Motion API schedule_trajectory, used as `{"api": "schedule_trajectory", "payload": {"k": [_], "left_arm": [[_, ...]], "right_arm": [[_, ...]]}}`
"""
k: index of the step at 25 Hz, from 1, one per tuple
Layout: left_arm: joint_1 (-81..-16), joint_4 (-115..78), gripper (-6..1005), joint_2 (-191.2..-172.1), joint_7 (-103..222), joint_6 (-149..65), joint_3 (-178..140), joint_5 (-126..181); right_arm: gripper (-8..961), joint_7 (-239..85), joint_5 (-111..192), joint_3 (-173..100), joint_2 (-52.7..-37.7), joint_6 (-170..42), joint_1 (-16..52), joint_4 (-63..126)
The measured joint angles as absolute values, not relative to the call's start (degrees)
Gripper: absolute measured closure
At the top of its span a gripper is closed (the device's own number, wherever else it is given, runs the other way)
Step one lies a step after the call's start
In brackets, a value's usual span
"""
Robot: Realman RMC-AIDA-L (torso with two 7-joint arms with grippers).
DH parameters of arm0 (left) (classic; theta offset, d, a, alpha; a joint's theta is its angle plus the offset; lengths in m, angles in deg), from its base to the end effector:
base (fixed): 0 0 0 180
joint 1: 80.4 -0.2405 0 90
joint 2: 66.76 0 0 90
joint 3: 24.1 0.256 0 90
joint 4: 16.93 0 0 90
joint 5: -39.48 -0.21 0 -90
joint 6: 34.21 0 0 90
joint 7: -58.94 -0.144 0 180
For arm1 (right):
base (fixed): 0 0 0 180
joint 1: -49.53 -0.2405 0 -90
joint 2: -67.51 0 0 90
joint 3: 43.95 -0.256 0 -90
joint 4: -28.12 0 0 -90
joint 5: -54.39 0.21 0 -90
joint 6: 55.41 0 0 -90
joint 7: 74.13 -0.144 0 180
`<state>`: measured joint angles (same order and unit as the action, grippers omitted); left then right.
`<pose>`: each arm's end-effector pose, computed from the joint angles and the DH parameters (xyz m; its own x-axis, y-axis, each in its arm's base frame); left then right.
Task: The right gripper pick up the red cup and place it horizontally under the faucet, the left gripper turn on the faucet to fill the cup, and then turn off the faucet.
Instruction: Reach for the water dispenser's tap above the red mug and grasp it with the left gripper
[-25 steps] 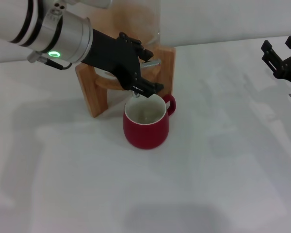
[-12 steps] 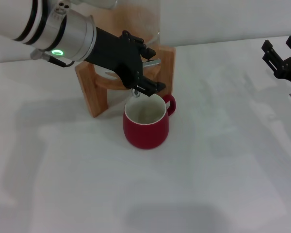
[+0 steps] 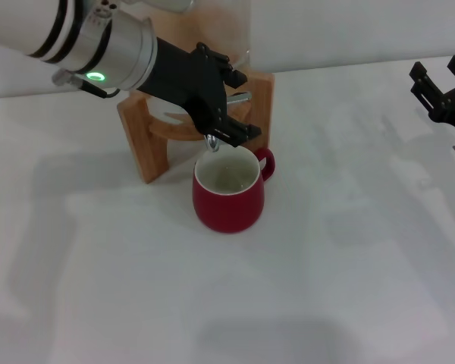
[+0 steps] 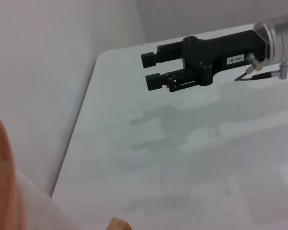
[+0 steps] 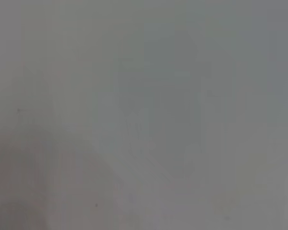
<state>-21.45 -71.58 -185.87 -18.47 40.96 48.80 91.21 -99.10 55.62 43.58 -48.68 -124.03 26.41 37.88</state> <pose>-0.0448 0.4174 -0.0401 0.9883 -0.1450 -0.0466 -0.1514 -0.9681 -0.1997 0.3410 0.3373 0.0328 0.6153 0.0942 -0.7827 -0.7645 -0.1709 -0.6216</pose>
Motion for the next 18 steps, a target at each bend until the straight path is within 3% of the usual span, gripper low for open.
{"api": "schedule_trajectory", "payload": {"k": [18], "left_arm": [[-21.0, -70.8, 166, -185.84, -19.0, 39.5, 50.8, 90.3]], "right_arm": [[270, -99.2, 55.6, 43.6, -48.68, -124.2, 26.4, 37.8]]}}
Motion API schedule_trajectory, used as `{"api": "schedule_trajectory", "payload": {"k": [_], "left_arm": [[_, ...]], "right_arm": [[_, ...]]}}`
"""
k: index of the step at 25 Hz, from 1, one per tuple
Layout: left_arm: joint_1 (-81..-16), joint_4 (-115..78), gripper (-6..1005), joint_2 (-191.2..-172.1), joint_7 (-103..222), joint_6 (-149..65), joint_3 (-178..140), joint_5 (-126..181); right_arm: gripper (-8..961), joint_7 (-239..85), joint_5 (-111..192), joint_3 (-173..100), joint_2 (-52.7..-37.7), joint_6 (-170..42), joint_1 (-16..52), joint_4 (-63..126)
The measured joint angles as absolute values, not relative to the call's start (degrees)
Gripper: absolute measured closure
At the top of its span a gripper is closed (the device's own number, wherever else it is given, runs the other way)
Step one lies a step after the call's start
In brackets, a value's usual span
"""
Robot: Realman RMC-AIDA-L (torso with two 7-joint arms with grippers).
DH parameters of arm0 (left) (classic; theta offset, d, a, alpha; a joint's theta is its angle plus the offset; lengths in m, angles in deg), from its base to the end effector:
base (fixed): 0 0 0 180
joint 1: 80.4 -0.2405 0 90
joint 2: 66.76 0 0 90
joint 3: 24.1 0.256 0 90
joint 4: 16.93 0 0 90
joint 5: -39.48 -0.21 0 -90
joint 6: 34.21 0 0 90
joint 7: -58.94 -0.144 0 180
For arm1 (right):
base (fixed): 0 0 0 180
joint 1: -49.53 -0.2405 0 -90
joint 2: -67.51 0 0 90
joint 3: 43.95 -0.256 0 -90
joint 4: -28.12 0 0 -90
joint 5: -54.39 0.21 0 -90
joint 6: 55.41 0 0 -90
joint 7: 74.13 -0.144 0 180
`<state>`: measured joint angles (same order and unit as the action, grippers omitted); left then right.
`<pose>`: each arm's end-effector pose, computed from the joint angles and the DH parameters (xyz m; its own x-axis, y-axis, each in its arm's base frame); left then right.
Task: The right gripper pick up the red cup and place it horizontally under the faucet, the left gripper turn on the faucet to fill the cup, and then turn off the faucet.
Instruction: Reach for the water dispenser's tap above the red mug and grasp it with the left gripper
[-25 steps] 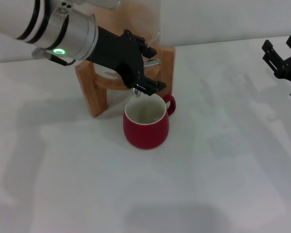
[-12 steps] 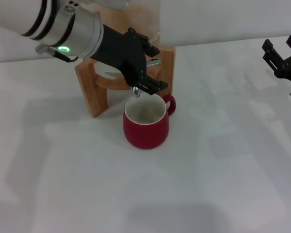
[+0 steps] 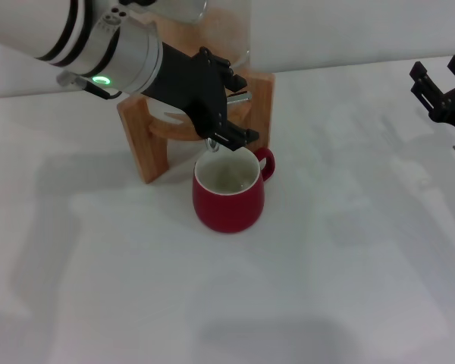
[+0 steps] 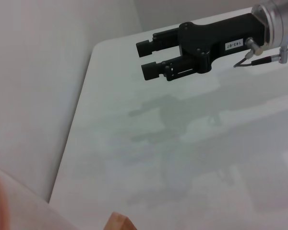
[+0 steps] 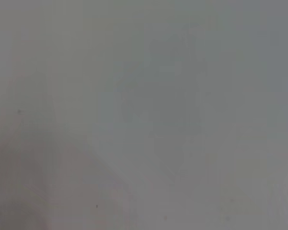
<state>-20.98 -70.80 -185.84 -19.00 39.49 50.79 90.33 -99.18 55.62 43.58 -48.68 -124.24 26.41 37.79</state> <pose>-0.0455 0.4182 -0.0460 0.9817 -0.1709 -0.0841 -0.1846 -0.9621 -0.2005 0.3409 0.3370 0.0329 0.6139 0.0959 -0.7836 -0.7651 -0.1719 -0.6205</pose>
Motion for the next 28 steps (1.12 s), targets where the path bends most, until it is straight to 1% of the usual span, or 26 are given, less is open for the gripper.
{"api": "schedule_trajectory", "payload": {"k": [28], "left_arm": [[-21.5, -70.7, 170, -185.94, -19.6, 40.8, 50.8, 90.7]], "right_arm": [[271, -99.2, 55.6, 43.5, -48.68, -124.2, 26.4, 37.9]]}}
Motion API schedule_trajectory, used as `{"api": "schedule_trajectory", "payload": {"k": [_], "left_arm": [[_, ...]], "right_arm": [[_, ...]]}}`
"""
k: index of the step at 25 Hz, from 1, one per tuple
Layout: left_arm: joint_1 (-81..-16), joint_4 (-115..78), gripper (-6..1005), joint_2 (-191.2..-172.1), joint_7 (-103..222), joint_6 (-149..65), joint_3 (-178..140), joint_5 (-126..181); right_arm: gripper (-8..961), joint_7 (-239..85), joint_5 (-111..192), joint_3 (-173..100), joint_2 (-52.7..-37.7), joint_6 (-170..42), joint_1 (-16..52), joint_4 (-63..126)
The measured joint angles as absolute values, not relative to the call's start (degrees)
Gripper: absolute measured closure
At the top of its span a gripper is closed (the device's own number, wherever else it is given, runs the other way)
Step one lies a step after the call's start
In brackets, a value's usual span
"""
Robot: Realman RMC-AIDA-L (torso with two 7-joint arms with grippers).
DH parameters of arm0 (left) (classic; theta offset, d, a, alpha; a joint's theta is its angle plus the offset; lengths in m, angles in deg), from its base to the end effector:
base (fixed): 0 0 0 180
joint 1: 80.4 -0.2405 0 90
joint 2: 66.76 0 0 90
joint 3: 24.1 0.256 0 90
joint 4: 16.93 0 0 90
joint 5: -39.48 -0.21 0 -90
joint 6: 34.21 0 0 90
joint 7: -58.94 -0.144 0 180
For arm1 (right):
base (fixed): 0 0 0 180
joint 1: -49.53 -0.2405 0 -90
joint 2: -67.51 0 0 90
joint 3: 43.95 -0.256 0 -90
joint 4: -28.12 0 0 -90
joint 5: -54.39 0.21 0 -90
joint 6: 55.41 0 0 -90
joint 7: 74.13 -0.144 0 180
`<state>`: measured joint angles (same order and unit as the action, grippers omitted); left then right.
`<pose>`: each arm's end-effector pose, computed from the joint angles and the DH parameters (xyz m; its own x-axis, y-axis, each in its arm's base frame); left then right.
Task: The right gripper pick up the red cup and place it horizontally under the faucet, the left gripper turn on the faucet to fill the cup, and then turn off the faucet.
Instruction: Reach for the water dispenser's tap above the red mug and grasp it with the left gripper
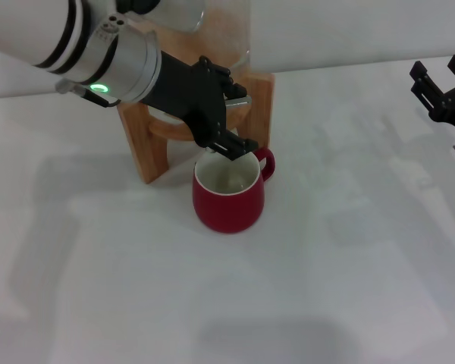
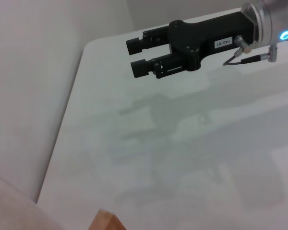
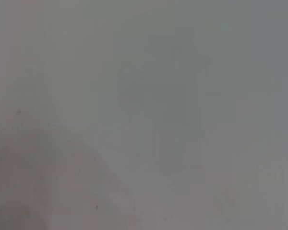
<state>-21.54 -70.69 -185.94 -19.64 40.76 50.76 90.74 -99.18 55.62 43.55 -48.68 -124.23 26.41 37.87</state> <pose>-0.0501 0.4140 -0.0475 0.9822 -0.1690 -0.0825 -0.1812 -0.9677 -0.1752 0.3407 0.3372 0.0331 0.6135 0.0971 -0.7837 -0.7652 -0.1720 -0.6204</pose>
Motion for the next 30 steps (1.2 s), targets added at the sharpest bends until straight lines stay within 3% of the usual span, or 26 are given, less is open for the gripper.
{"api": "schedule_trajectory", "payload": {"k": [30], "left_arm": [[-23.8, -75.5, 170, -185.85, -18.0, 45.7, 50.7, 90.4]], "right_arm": [[271, -99.2, 55.6, 43.9, -48.68, -124.9, 26.4, 37.9]]}}
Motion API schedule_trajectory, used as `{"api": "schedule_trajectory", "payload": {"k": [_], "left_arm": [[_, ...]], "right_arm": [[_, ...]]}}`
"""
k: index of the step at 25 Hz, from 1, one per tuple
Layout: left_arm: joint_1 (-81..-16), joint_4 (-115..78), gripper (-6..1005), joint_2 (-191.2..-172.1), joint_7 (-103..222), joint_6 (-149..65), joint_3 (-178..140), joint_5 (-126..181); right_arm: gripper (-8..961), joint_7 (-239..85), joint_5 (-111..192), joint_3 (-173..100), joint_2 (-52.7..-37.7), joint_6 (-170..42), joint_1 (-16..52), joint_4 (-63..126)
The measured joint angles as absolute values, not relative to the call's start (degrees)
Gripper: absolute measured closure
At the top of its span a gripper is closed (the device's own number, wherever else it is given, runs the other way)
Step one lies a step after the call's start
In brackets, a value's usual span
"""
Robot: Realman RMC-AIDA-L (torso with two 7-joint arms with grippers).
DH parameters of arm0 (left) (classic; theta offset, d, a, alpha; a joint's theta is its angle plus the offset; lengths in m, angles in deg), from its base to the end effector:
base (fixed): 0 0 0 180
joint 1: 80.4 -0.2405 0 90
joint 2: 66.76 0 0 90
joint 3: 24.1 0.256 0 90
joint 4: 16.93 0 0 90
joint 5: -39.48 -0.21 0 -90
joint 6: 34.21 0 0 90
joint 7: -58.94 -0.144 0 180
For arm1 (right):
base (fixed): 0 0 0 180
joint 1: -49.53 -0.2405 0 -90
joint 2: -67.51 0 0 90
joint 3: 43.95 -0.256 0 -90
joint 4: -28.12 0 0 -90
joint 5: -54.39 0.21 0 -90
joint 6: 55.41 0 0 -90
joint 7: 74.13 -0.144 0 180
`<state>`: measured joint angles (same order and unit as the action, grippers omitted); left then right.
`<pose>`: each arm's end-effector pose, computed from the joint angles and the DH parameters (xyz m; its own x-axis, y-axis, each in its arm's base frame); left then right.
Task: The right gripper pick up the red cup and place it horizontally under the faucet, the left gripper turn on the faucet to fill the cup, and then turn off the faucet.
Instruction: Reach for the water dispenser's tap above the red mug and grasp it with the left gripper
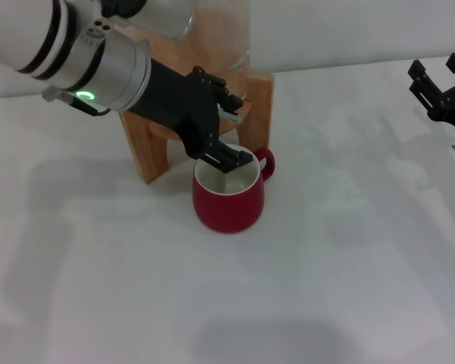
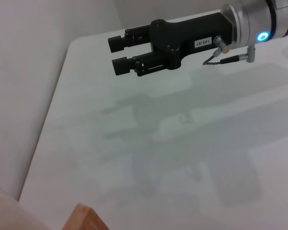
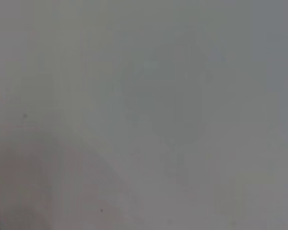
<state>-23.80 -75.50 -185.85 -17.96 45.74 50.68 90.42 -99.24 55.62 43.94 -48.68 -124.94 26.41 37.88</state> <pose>-0.0530 0.4029 -0.0381 0.9826 -0.1643 -0.0870 -0.1753 -0.9746 -0.1395 0.3385 0.3368 0.0328 0.6120 0.1055 -0.7838 -0.7628 -0.1831 -0.6202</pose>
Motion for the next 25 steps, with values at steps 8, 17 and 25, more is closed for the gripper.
{"api": "schedule_trajectory", "payload": {"k": [8, 17, 25], "left_arm": [[-24.0, -76.3, 170, -185.85, -17.9, 47.1, 50.4, 90.4], [-24.1, -76.8, 170, -185.85, -17.9, 47.7, 50.3, 90.1], [-24.2, -77.7, 170, -185.85, -17.8, 48.0, 50.4, 89.7]], "right_arm": [[271, -99.4, 55.6, 43.9, -48.68, -124.9, 26.4, 37.9], [270, -99.4, 55.6, 43.9, -48.68, -125.0, 26.4, 37.9], [270, -99.4, 55.6, 43.9, -48.68, -125.0, 26.3, 37.9]]}}
